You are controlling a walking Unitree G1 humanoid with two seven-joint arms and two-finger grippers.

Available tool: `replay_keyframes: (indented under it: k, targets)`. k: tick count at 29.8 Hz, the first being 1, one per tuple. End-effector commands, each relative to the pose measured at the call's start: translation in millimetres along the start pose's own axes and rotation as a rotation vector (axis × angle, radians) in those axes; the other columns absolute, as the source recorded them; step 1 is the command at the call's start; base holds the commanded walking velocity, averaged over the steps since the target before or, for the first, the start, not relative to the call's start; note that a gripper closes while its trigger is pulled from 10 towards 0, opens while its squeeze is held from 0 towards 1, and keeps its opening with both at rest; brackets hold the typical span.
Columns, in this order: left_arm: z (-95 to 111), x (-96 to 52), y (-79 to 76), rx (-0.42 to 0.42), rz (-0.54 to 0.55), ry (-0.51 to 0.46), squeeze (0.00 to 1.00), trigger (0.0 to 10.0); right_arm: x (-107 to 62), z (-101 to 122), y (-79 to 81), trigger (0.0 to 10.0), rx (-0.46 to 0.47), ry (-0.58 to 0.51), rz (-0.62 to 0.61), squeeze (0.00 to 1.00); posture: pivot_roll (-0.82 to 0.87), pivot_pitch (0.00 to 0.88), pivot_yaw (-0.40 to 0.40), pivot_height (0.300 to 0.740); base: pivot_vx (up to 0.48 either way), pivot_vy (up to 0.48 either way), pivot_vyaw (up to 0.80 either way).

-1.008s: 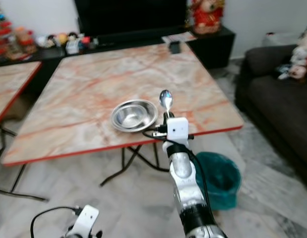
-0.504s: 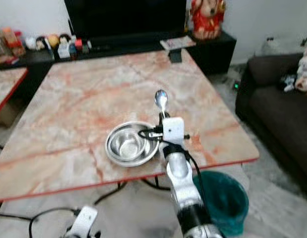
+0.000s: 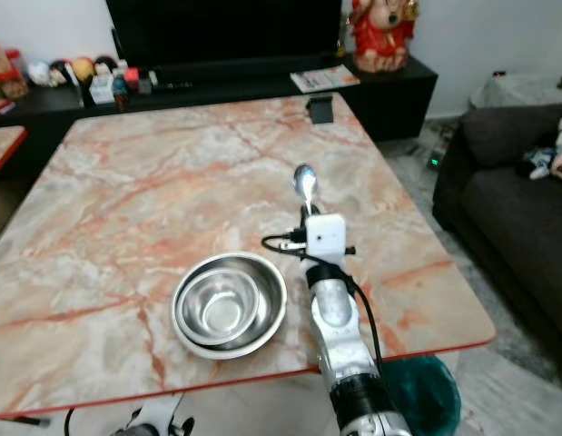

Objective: Setting the table

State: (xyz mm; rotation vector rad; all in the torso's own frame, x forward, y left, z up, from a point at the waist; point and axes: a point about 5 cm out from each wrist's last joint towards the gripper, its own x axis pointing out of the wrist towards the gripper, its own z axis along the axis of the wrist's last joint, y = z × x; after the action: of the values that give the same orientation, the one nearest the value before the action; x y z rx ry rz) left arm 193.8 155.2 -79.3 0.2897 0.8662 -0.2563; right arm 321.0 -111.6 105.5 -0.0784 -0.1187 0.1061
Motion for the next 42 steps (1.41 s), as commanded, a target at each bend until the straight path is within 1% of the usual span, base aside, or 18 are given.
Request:
replay_keyframes:
  k: [1,4,6,8,10,12,13,16,18,19,21,23,27,28,29,32,37,42]
  targets:
    - [-5,-1.0,-0.7,-0.011,-0.005,0.018,0.00,10.0,-0.6,4,-2.7,10.0,-0.006,-0.008,-0.001,0.00,-0.03,0.000,0.062,0.740,0.000,0.000,0.00]
    - [-5,-1.1,-1.0,-0.012,-0.007,0.018,0.00,10.0,-3.3,3,-7.0,10.0,-0.028,0.006,-0.005,0.00,-0.04,0.000,0.065,0.740,0.000,0.000,0.00]
    - [-5,-1.1,-1.0,-0.010,-0.010,0.019,0.00,10.0,-5.5,2,-12.6,10.0,-0.065,0.041,-0.024,0.00,-0.04,0.000,0.067,0.740,0.000,0.000,0.00]
    - [-5,-1.1,-1.2,-0.009,-0.011,0.019,0.00,10.0,-7.0,3,-14.3,10.0,-0.059,0.046,-0.023,0.00,-0.04,0.000,0.066,0.740,0.000,0.000,0.00]
    - [-6,-1.2,-0.8,-0.009,-0.011,0.019,0.00,10.0,-11.5,0,-17.9,10.0,-0.113,0.102,-0.018,0.00,-0.05,0.000,0.067,0.740,0.000,0.000,0.00]
    - [-5,-1.2,-0.9,-0.007,-0.011,0.019,0.00,10.0,-13.8,-3,-19.9,10.0,-0.146,0.137,-0.017,0.00,-0.05,0.000,0.068,0.740,0.000,0.000,0.00]
    - [-5,-1.1,-0.9,-0.006,-0.012,0.018,0.00,10.0,-17.1,-6,-21.9,10.0,-0.168,0.174,-0.011,0.00,-0.05,0.000,0.068,0.740,0.000,0.000,0.00]
    - [-6,-1.2,-0.7,-0.006,-0.013,0.019,0.00,10.0,-23.2,-13,-24.9,10.0,-0.202,0.245,-0.004,0.00,-0.05,0.000,0.070,0.740,0.000,0.000,0.00]
    - [-6,-1.2,-0.7,-0.006,-0.013,0.019,0.00,10.0,-25.5,-14,-26.9,10.0,-0.204,0.251,-0.015,0.00,-0.05,0.000,0.070,0.740,0.000,0.000,0.00]
    - [-6,-1.2,-0.7,-0.004,-0.013,0.019,0.00,10.0,-29.2,-18,-29.4,10.0,-0.211,0.284,-0.025,0.00,-0.05,0.000,0.070,0.740,0.000,0.000,0.00]
    - [-6,-1.3,-0.2,-0.002,-0.013,0.020,0.00,10.0,-31.6,-19,-29.6,10.0,-0.211,0.300,-0.024,0.00,-0.05,0.000,0.074,0.740,0.000,0.000,0.00]
    - [-6,-1.4,0.6,0.001,-0.013,0.020,0.00,10.0,-36.4,-19,-26.8,10.0,-0.207,0.329,-0.004,0.00,-0.05,0.000,0.077,0.740,0.000,0.000,0.00]
    - [-6,-1.5,1.2,0.005,-0.011,0.021,0.00,10.0,-41.4,-19,-20.6,10.0,-0.198,0.348,0.039,0.00,-0.05,0.000,0.078,0.740,0.000,0.000,0.00]
    - [-6,-1.5,1.3,0.006,-0.010,0.020,0.00,10.0,-41.8,-19,-20.5,10.0,-0.196,0.350,0.038,0.00,-0.05,0.000,0.077,0.740,0.000,0.000,0.00]
    - [-6,-1.5,1.5,0.007,-0.010,0.020,0.00,10.0,-44.4,-21,-20.8,10.0,-0.167,0.368,0.025,0.00,-0.05,0.000,0.077,0.740,0.000,0.000,0.00]
    - [-7,-1.8,2.5,0.005,-0.008,0.021,0.00,10.0,-49.1,-21,-20.1,10.0,-0.157,0.384,0.027,0.00,-0.05,0.002,0.082,0.740,0.000,0.000,0.00]
    - [-7,-1.8,3.3,0.012,-0.011,0.020,0.00,10.0,-53.2,-15,-24.1,10.0,-0.152,0.381,-0.006,0.00,-0.06,0.002,0.087,0.740,0.000,0.000,0.00]
    - [-6,-1.7,2.8,0.027,-0.017,0.020,0.00,10.0,-49.2,-6,-27.7,10.0,-0.135,0.349,-0.028,0.00,-0.07,0.003,0.091,0.740,0.000,0.000,0.00]
